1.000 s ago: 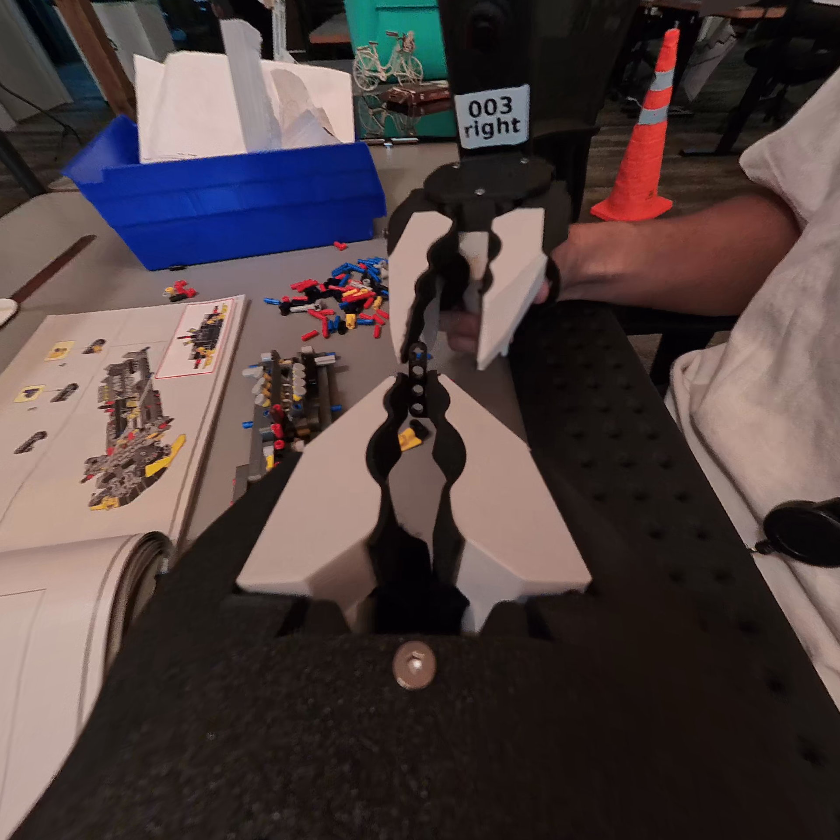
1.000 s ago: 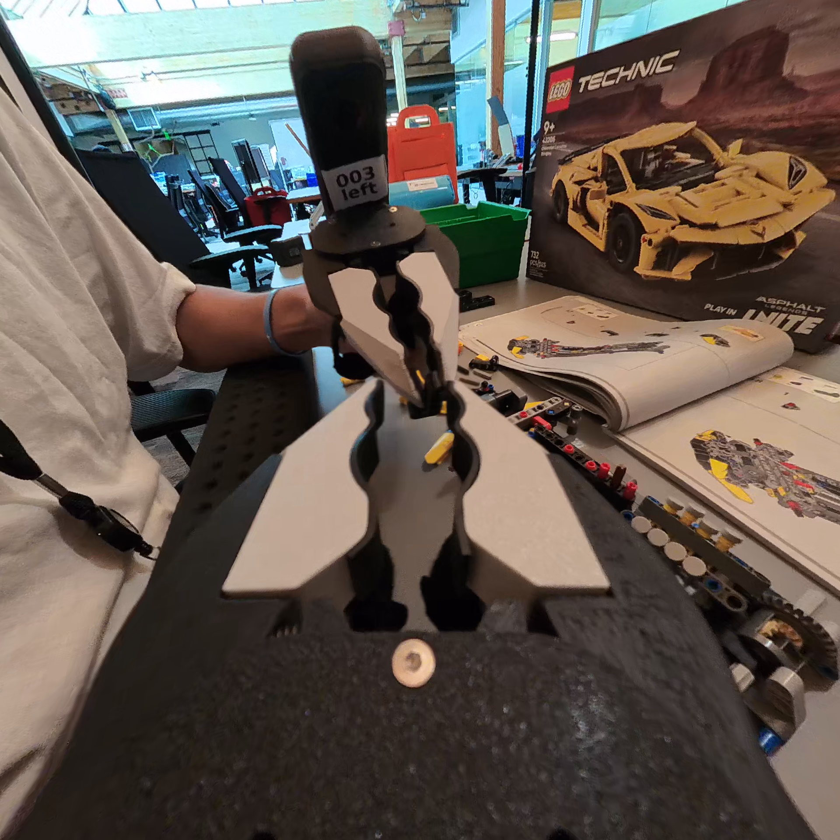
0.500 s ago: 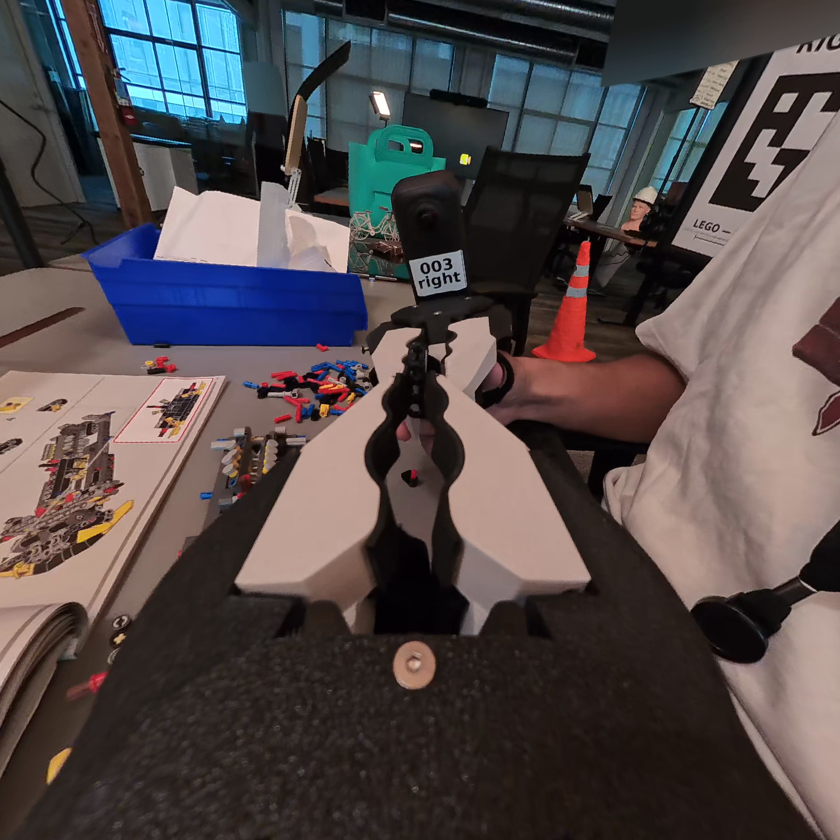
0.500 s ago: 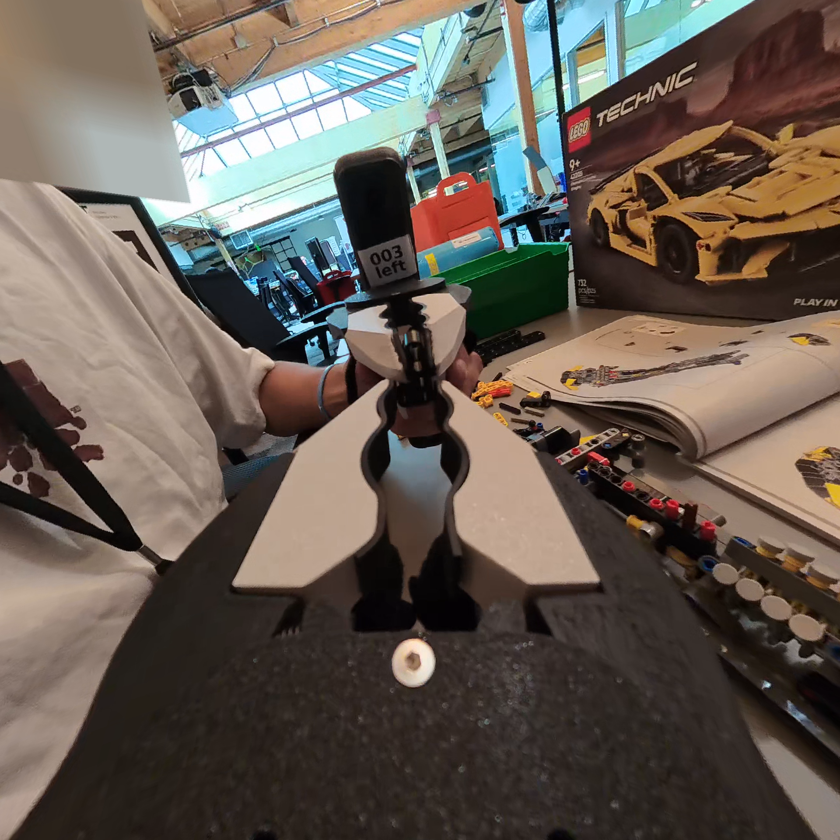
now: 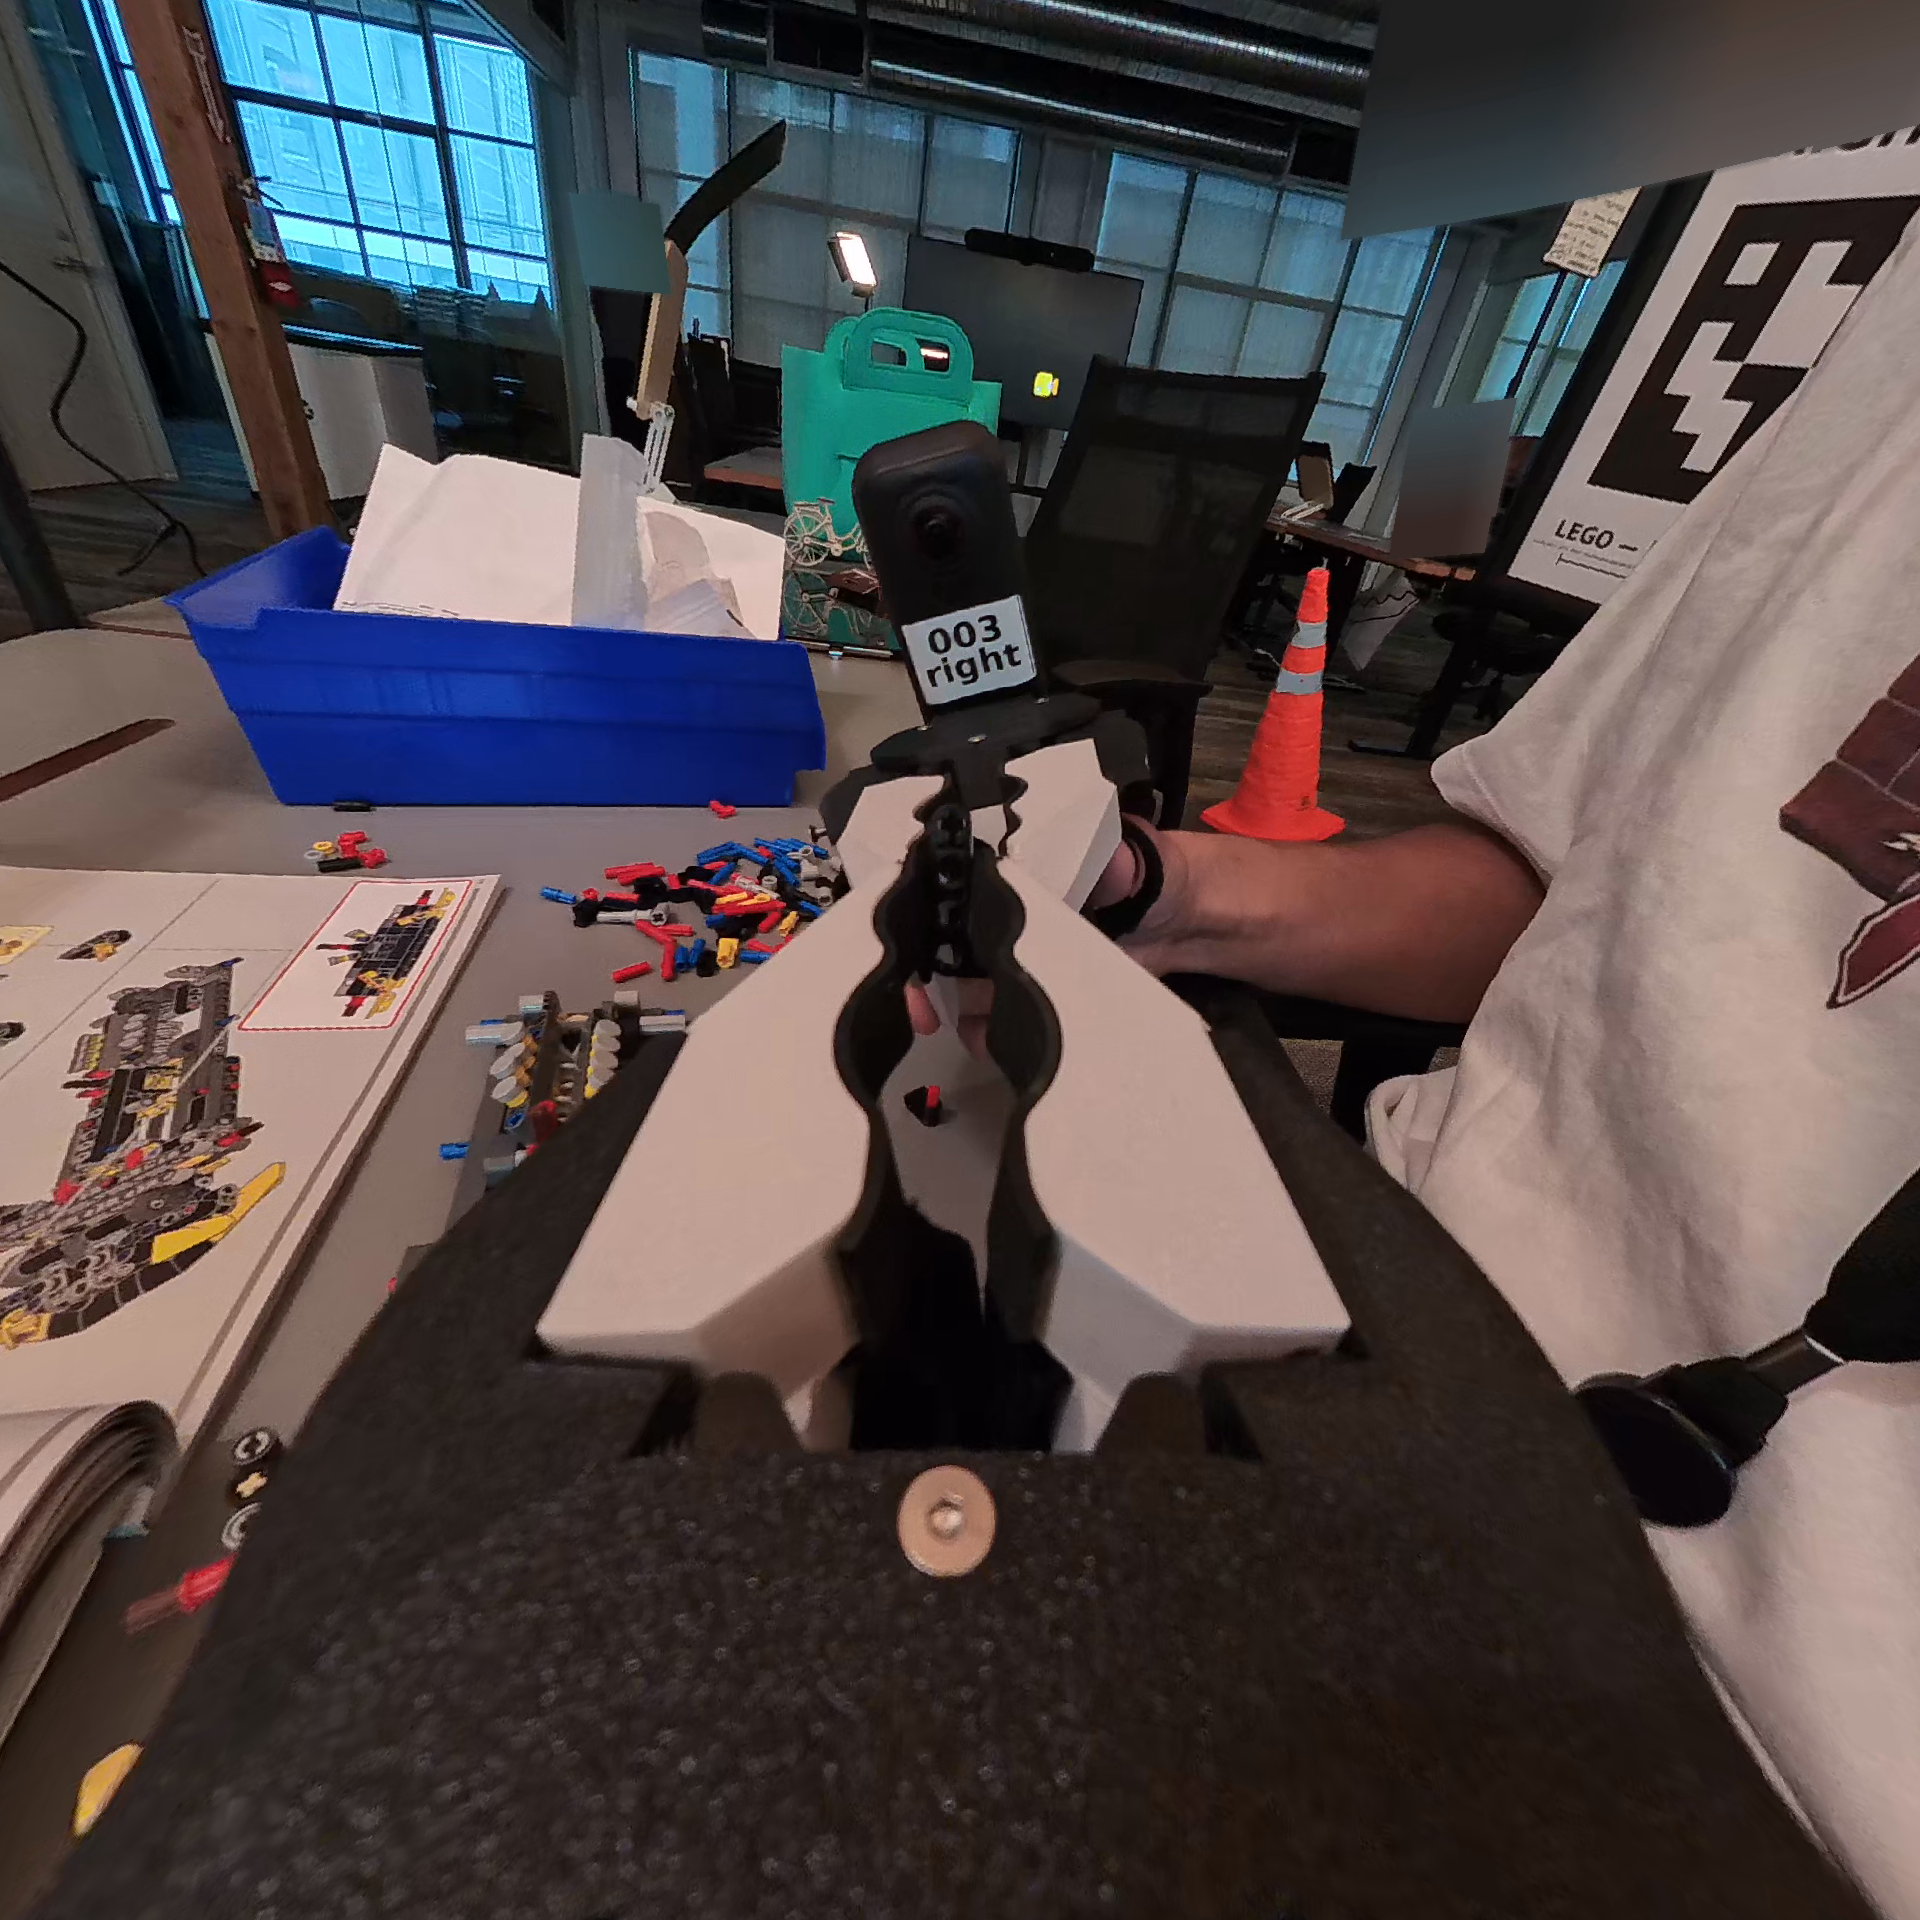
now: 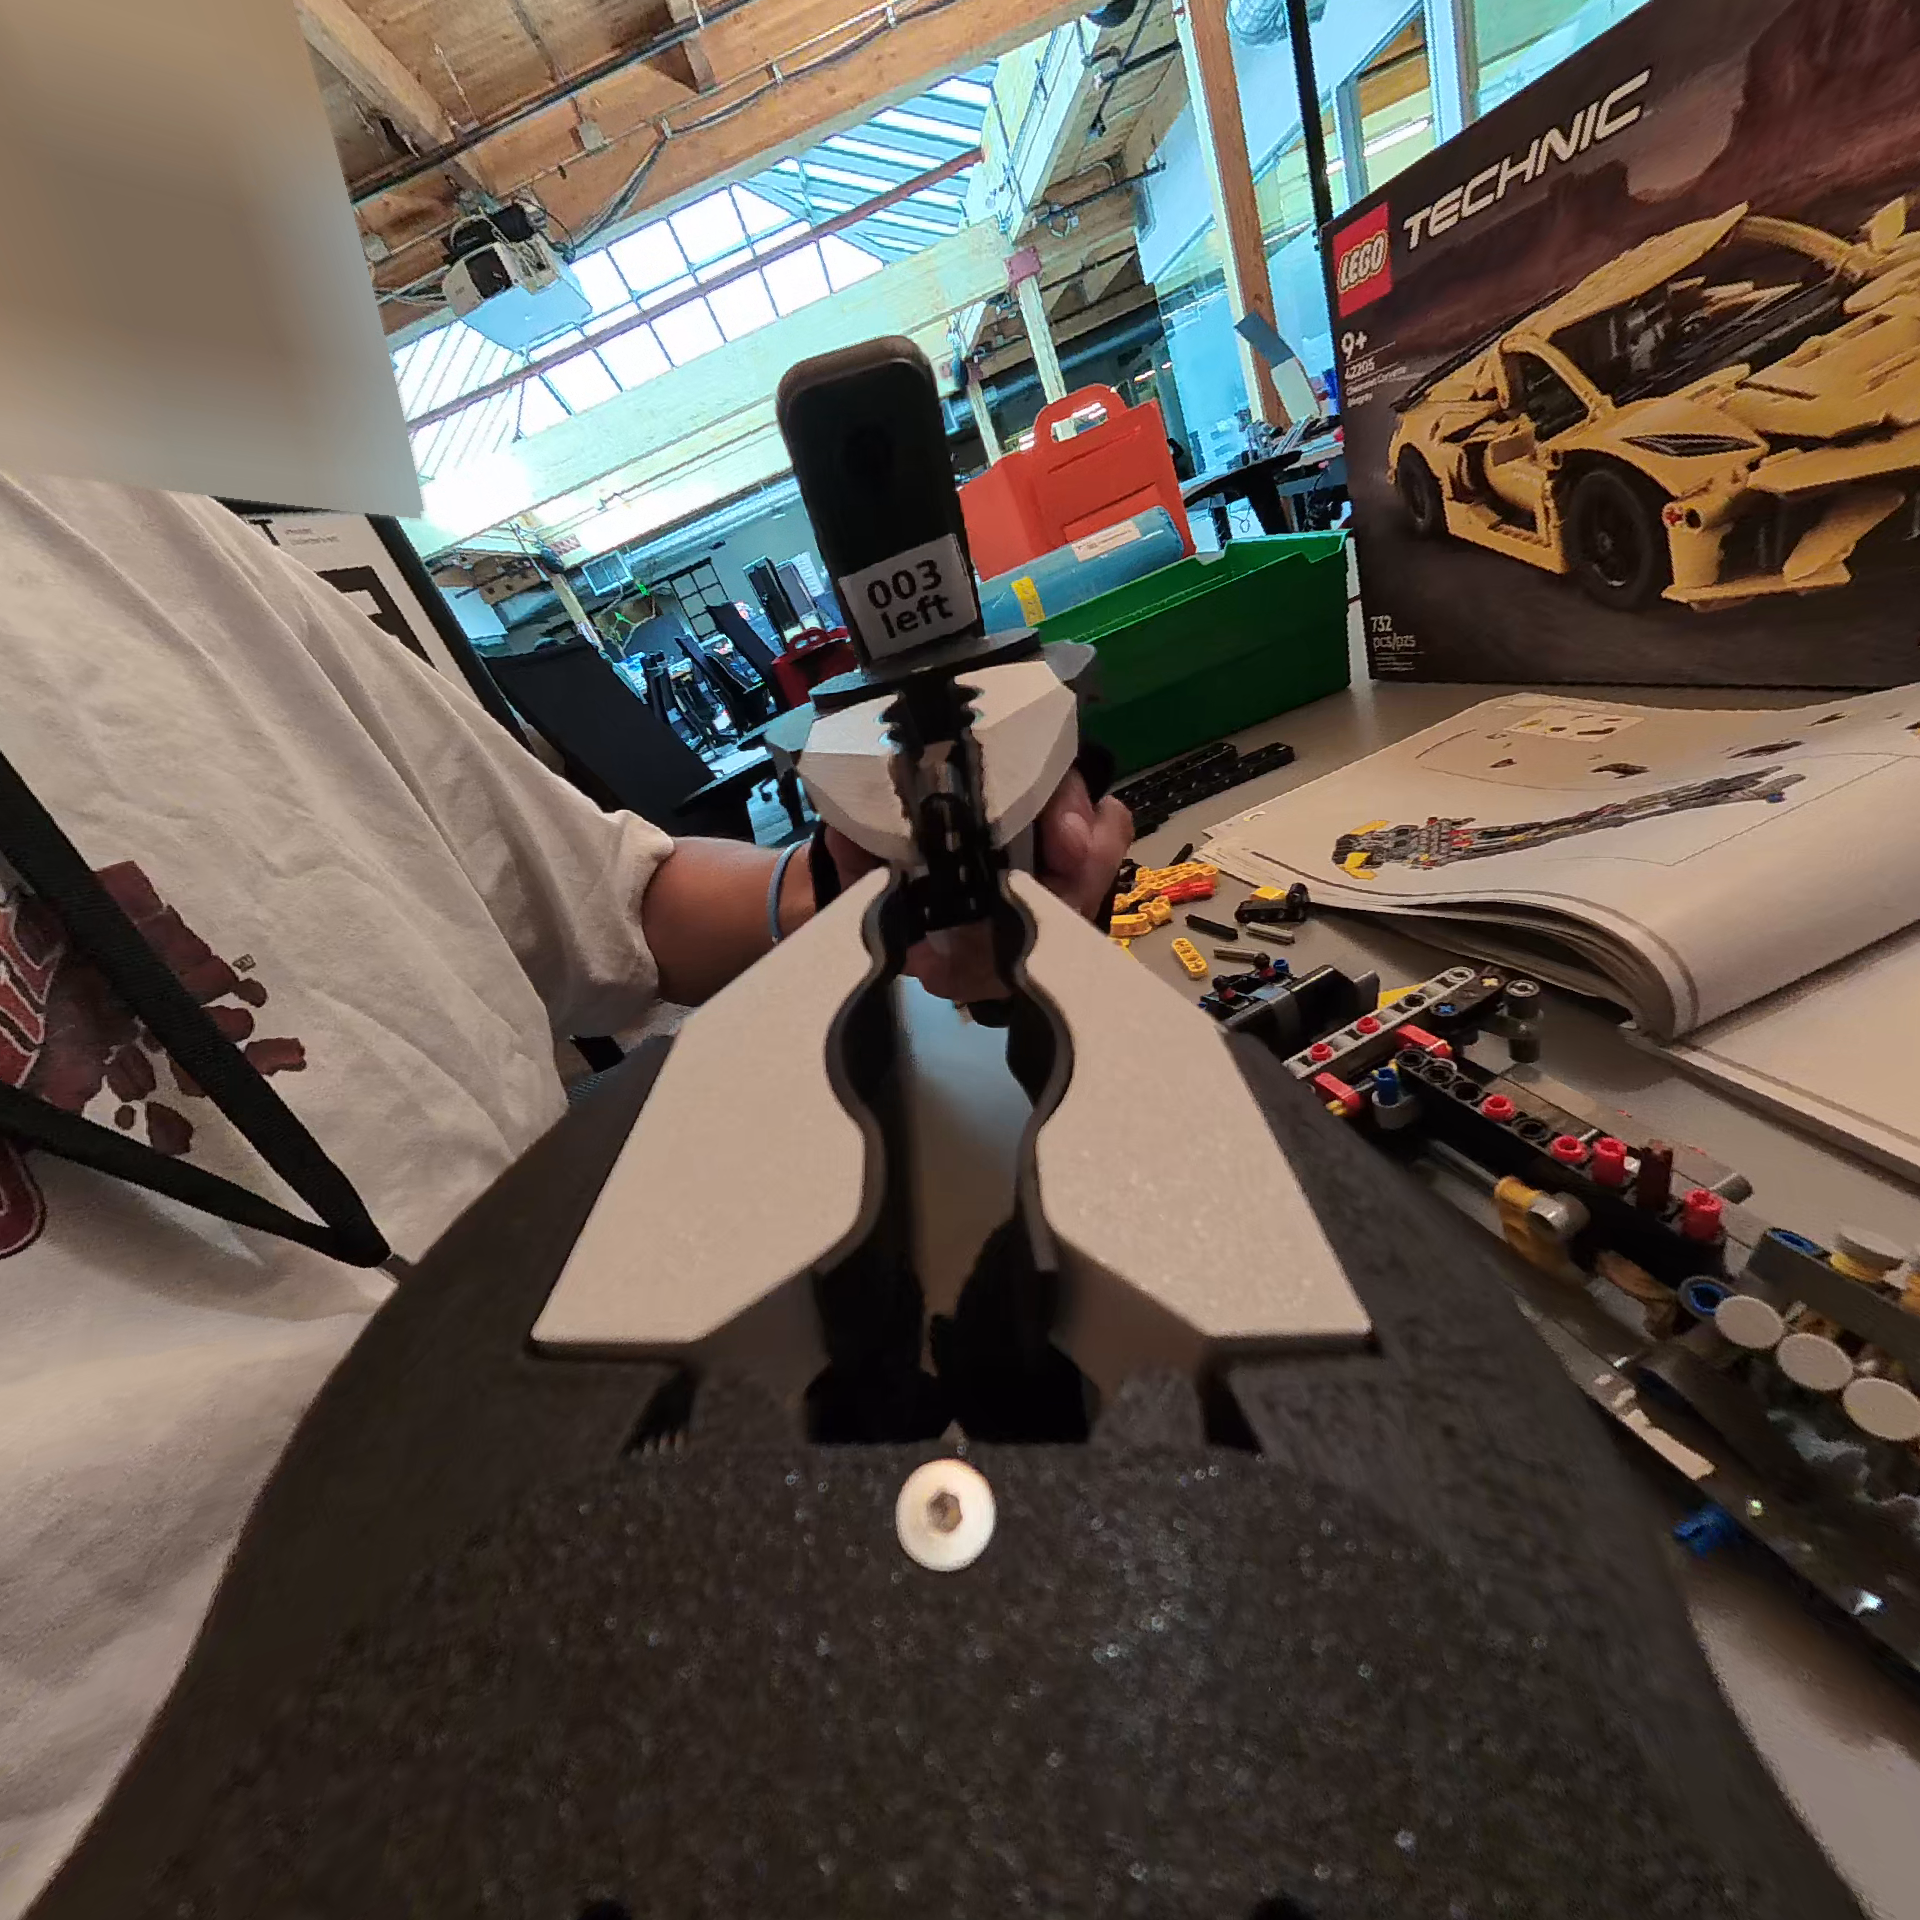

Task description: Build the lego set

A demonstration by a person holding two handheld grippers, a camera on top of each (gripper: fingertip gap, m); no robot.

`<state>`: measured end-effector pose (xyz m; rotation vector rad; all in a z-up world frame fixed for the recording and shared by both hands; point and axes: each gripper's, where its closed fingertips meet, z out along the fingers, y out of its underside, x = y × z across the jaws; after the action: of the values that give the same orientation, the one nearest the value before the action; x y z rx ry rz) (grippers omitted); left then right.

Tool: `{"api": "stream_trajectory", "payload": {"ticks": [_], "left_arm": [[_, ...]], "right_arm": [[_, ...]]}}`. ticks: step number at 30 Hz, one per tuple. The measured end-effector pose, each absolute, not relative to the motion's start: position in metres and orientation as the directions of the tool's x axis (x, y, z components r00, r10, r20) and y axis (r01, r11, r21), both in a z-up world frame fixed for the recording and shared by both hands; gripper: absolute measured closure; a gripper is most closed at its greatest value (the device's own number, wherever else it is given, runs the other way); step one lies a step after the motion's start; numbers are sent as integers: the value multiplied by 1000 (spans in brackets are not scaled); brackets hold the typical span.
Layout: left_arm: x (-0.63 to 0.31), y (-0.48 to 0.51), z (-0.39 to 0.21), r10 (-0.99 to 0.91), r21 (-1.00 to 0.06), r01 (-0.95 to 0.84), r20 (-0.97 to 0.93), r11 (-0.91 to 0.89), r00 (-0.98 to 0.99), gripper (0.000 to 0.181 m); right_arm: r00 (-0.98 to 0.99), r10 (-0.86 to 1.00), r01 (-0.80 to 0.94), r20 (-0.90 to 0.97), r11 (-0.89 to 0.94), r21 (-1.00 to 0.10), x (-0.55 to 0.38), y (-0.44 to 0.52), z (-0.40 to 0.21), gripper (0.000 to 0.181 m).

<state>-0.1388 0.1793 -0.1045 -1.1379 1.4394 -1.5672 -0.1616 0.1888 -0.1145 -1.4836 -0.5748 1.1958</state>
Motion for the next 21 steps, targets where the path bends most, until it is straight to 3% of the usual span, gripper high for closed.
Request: {"api": "stream_trajectory", "payload": {"ticks": [21], "left_arm": [[-140,180,-105,-939,-997,-64,64,-45,-337,175]], "right_arm": [[371,848,-219,-378,-316,-923,-164,188,-121,167]]}}
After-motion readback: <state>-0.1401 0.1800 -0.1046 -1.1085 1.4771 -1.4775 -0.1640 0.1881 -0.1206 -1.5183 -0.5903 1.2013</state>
